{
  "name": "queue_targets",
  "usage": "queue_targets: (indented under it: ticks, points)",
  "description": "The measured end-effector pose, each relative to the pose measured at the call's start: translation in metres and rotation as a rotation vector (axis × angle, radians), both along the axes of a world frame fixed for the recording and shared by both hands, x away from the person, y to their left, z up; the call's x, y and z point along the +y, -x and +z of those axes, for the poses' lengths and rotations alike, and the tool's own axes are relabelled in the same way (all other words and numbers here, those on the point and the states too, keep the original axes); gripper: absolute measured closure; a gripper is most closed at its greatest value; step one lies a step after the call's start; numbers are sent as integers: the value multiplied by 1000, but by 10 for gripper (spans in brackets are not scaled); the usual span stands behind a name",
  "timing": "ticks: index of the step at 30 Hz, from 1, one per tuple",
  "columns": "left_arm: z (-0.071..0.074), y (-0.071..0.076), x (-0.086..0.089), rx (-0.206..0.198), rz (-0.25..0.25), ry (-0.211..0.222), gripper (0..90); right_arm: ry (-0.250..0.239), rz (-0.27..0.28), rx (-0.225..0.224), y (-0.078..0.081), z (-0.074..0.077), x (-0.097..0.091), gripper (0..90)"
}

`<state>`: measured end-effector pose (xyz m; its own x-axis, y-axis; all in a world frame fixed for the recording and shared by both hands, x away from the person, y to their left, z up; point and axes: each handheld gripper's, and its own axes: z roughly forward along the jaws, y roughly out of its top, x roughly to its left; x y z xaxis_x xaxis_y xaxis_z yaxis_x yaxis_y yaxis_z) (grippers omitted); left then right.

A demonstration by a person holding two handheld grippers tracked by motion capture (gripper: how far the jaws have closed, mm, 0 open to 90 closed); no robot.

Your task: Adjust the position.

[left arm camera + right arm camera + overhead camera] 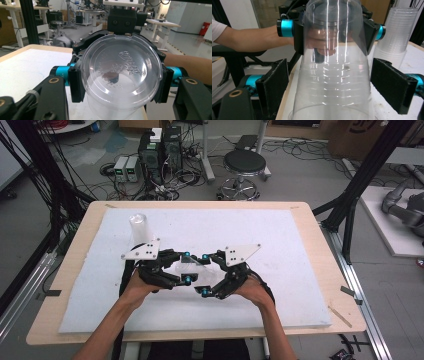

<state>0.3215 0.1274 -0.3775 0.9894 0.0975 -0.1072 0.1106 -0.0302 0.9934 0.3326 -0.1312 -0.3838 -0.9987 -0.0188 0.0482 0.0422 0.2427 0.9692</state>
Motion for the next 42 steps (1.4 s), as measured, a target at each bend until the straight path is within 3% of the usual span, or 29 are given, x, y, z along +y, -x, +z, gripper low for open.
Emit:
queue_targets:
  ticks: [15, 19, 25, 26, 29, 30, 34, 37, 40, 42]
  points:
    - [1, 0, 2, -3, 1, 1, 406, 10, -11, 21, 0, -9, 5, 168]
    - [1, -1, 3, -7, 2, -6, 406, -6, -16, 6, 0, -9, 3, 299]
    - [0, -1, 3, -10, -2, -10, 396, -2, -21, -9, 0, -9, 3, 333]
    - [0, 0, 2, -2, 3, -12, 358, 1, -21, -7, 0, -9, 3, 333]
    - [0, -2, 0, 46, 18, -48, 91, 7, -25, -10, 0, -9, 2, 334]
    - [0, -2, 1, 46, 21, -54, 57, 10, -28, -7, 0, -9, 1, 334]
    - [1, -1, 3, 35, 34, -55, 57, 5, -30, -6, 0, -9, 1, 334]
    - [3, -1, 4, 27, 35, -94, 57, 14, -35, -4, 0, -8, -1, 335]
    - [9, -1, 5, 0, 40, -211, 57, 42, -59, -5, 0, -6, -3, 338]
    - [12, -1, 5, 3, 41, -263, 57, 102, -69, -7, -1, 0, -6, 338]
